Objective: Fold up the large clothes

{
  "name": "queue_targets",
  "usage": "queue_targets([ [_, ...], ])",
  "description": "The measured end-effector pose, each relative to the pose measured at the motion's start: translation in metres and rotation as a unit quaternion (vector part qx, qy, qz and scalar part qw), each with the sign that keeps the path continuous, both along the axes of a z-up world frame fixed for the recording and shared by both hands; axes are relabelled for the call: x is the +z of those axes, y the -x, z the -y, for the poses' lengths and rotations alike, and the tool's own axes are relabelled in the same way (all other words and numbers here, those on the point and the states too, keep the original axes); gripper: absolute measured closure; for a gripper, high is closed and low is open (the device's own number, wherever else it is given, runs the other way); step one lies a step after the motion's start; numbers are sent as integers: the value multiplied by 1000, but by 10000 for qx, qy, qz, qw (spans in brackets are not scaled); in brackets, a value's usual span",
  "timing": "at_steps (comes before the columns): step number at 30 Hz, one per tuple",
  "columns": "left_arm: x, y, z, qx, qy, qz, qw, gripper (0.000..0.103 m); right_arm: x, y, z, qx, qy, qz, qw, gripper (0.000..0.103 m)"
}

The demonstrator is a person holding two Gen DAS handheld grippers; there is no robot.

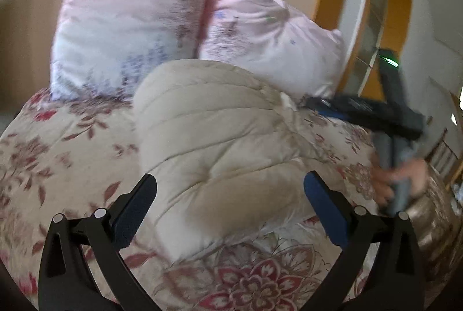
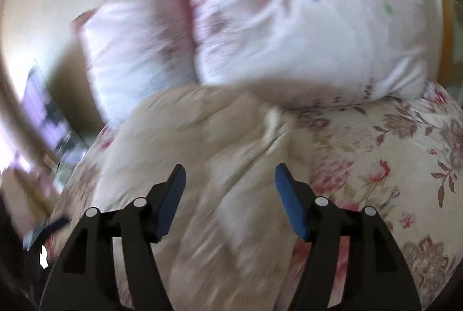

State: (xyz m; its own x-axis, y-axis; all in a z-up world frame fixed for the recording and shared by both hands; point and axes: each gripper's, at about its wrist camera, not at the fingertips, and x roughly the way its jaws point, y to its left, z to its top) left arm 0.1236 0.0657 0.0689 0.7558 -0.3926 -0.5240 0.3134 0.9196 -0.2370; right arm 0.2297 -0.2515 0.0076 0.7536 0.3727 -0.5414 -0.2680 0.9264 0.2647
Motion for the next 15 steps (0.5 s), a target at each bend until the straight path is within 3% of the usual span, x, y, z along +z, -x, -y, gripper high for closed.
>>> queue_targets([
  [3, -2, 7, -8, 225, 26, -53, 9997, 1, -9, 31, -22, 352, 578, 37, 9977, 38],
  [6, -3, 14, -11, 423, -63, -97, 9990, 1, -31, 28, -37, 377, 1002, -258, 9939, 38],
  [9, -6, 18, -8, 544, -201, -188, 9981, 1, -59, 8, -42, 346, 1043, -734, 9912, 33],
  [14, -16, 19, -2, 772, -549, -490, 9943, 1, -57, 8, -42, 169, 1017, -694, 9923, 28],
  [15, -19, 20, -1, 817, -628, -551, 9931, 1, -52, 14, -42, 99, 1077, -604, 9923, 21],
])
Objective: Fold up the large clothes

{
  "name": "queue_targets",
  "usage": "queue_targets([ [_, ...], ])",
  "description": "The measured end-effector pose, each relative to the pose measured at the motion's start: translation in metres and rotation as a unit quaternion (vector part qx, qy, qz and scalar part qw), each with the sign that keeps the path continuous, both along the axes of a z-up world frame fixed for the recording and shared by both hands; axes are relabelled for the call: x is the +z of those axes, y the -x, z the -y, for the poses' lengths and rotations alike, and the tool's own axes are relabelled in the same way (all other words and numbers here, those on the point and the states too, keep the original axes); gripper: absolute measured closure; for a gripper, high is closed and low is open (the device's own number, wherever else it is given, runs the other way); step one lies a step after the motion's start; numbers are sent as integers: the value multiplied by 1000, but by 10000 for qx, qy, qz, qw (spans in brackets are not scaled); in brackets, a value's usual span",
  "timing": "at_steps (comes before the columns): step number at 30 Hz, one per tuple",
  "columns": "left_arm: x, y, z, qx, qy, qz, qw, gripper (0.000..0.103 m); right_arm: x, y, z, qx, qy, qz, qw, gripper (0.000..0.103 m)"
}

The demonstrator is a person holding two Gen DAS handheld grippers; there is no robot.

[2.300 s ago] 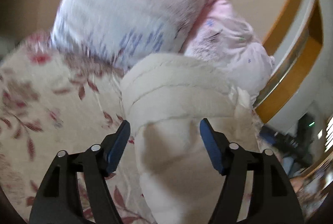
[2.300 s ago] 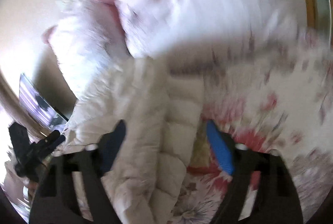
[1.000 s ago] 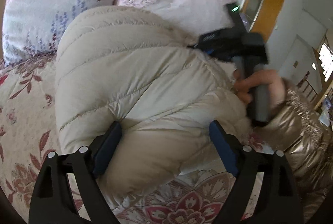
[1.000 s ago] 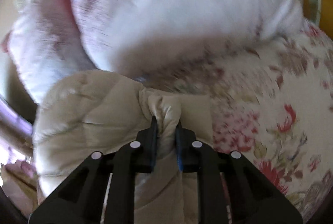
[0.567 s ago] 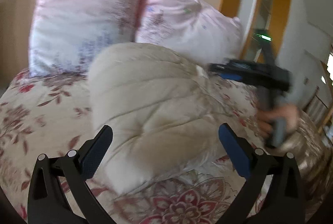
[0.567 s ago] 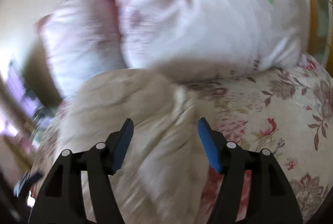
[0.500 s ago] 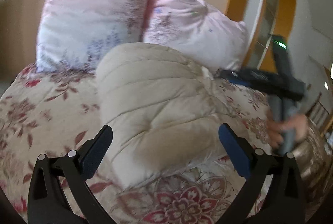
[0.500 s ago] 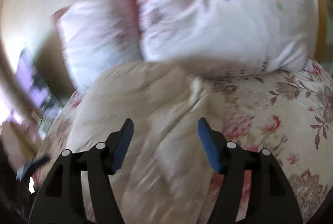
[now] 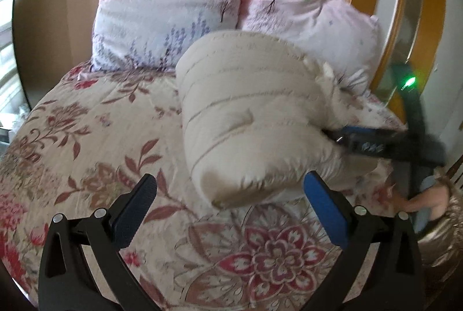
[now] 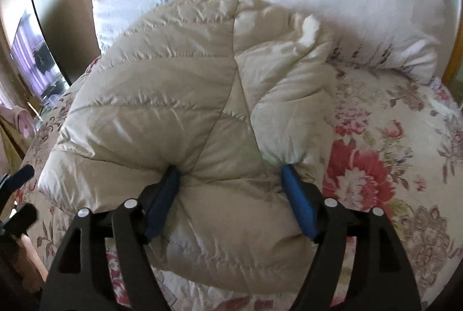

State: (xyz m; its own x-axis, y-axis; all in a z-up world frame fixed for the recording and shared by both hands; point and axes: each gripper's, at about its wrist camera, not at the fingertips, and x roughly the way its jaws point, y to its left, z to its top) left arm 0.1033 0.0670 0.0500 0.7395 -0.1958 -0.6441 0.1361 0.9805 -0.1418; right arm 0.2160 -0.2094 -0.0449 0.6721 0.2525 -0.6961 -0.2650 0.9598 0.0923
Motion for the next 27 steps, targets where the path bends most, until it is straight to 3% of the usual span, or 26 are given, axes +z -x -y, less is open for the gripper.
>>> queue_targets([
  [3, -5, 3, 1, 52, -66, -114, 9999, 1, 11, 17, 2, -198, 163, 366, 9990, 4],
  [8, -10, 6, 2, 126, -205, -250, 9994, 1, 28, 51, 14, -761, 285, 952, 9921, 2],
  [14, -16, 7, 6, 187, -423, -463, 9979, 1, 15, 63, 24, -775, -198, 388, 9960, 2],
  [27, -30, 2, 7, 201, -443, -876, 9950, 1, -15, 95, -2, -549, 345, -172, 9977, 2],
])
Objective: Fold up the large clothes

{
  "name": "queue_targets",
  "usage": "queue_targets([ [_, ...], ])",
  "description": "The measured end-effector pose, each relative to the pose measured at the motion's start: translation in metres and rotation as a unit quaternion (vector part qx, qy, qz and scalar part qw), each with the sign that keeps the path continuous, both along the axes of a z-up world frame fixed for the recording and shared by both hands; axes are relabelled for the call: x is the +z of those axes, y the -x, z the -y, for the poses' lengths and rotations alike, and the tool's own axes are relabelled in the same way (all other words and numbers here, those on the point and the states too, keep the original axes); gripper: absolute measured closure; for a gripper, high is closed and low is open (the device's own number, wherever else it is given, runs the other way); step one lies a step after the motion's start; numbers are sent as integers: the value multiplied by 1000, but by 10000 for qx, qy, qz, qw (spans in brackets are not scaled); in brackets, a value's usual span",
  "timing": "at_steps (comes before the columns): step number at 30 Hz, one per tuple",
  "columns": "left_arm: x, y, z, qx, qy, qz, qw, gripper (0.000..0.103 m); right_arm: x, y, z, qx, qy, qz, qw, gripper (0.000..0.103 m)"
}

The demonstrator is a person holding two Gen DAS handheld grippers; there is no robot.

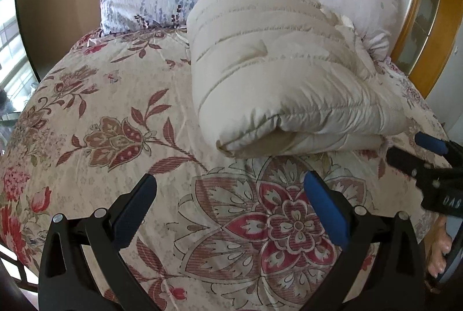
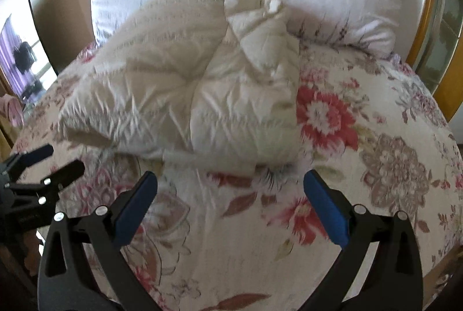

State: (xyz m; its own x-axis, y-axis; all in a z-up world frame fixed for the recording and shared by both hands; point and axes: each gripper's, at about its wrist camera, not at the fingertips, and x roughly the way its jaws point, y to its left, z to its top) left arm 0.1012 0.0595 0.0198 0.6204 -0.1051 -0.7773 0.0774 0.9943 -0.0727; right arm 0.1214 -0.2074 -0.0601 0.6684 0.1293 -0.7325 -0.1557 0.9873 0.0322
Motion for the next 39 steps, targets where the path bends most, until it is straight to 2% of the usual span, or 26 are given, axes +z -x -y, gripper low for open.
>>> queue_targets([
  [9, -6, -2, 6, 7, -259, -232, 9994, 1, -13, -4, -2, -67, 121, -317, 9994, 2],
  [39, -13, -7, 5, 24, -270, -339, 9991, 1, -23, -10, -6, -43, 115, -474, 9988, 2],
])
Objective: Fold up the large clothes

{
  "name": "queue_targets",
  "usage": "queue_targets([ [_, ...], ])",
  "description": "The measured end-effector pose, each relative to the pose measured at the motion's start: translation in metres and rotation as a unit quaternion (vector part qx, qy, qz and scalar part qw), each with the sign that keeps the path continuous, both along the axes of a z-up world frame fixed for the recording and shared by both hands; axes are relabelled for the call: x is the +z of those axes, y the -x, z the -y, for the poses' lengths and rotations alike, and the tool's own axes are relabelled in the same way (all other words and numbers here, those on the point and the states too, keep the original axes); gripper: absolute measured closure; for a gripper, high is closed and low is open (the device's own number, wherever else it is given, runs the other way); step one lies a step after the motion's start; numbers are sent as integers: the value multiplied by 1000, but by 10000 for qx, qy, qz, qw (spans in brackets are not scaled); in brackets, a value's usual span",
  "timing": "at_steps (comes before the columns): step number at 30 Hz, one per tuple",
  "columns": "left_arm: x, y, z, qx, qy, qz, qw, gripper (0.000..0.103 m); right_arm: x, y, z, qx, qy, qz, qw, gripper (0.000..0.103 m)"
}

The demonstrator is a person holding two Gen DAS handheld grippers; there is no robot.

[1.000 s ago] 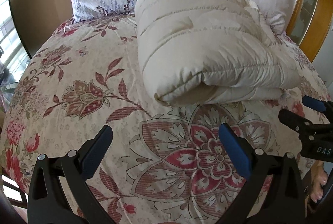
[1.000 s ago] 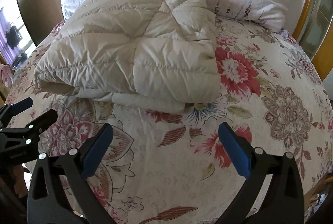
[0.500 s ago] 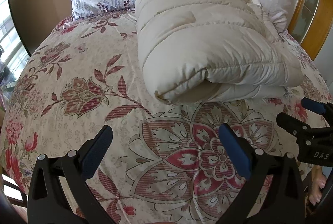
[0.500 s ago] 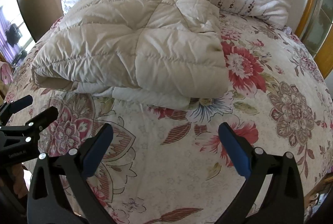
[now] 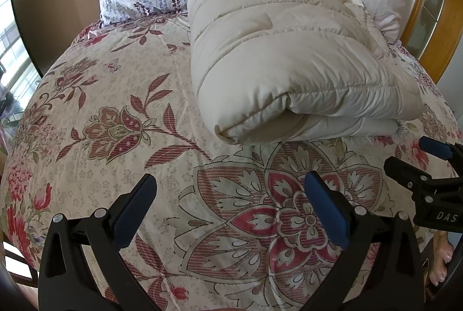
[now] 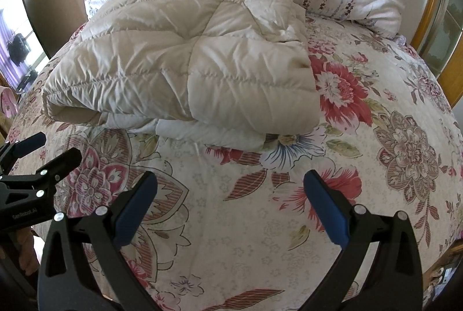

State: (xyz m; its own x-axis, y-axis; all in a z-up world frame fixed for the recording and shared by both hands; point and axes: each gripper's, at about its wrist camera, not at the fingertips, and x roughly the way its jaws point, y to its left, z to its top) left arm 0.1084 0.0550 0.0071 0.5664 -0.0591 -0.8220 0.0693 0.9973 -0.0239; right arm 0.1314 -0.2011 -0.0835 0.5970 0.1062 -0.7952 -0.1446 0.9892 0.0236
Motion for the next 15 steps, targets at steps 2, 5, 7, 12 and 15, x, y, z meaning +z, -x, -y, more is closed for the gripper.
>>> queue_targets([
  [2, 0, 0, 0, -1, 1, -2, 10000, 1, 0, 0, 0, -2, 0, 0, 10000, 2],
  [5, 0, 0, 0, 1, 2, 1, 10000, 1, 0, 0, 0, 1, -1, 1, 10000, 2],
  [7, 0, 0, 0, 4, 1, 0, 10000, 1, 0, -1, 0, 0, 0, -3, 10000, 2],
  [12, 0, -1, 0, 3, 0, -4, 10000, 1, 0, -1, 0, -2, -3, -3, 10000, 2],
  [15, -1, 0, 0, 8, -1, -9, 10000, 1, -1, -1, 0, -6, -5, -8, 10000, 2],
])
